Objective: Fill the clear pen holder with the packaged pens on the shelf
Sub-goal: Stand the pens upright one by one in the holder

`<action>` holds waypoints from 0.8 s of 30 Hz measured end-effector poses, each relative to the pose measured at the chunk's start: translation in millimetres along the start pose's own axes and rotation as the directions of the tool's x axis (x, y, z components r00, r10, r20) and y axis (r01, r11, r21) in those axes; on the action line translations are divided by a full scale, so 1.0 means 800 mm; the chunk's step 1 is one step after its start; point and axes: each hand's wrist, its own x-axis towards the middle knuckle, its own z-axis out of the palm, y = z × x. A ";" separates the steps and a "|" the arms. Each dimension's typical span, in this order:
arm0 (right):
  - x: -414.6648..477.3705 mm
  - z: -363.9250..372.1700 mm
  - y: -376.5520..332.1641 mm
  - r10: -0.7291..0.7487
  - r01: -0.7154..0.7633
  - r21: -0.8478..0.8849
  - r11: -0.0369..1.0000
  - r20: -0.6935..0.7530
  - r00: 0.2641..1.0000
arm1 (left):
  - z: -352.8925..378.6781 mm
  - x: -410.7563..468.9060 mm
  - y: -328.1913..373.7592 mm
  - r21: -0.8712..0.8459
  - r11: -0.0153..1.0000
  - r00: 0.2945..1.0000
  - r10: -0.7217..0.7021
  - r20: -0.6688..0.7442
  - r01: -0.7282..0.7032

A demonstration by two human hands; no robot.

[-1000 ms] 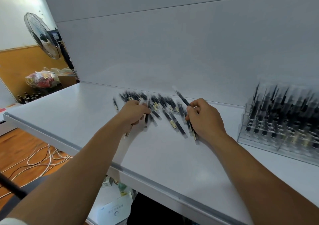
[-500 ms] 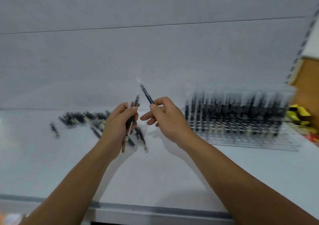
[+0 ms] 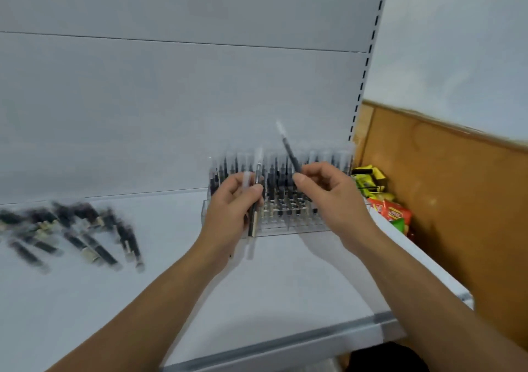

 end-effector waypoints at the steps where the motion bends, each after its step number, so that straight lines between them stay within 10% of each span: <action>1: 0.002 -0.013 0.004 0.007 -0.007 -0.012 1.000 -0.027 1.000 | 0.011 0.000 -0.003 -0.008 1.000 1.000 -0.002 0.028 0.002; 24: 0.073 -0.126 0.068 0.024 -0.082 -0.396 0.914 -0.149 0.988 | 0.065 0.002 -0.017 -0.064 0.998 0.986 0.040 0.159 -0.030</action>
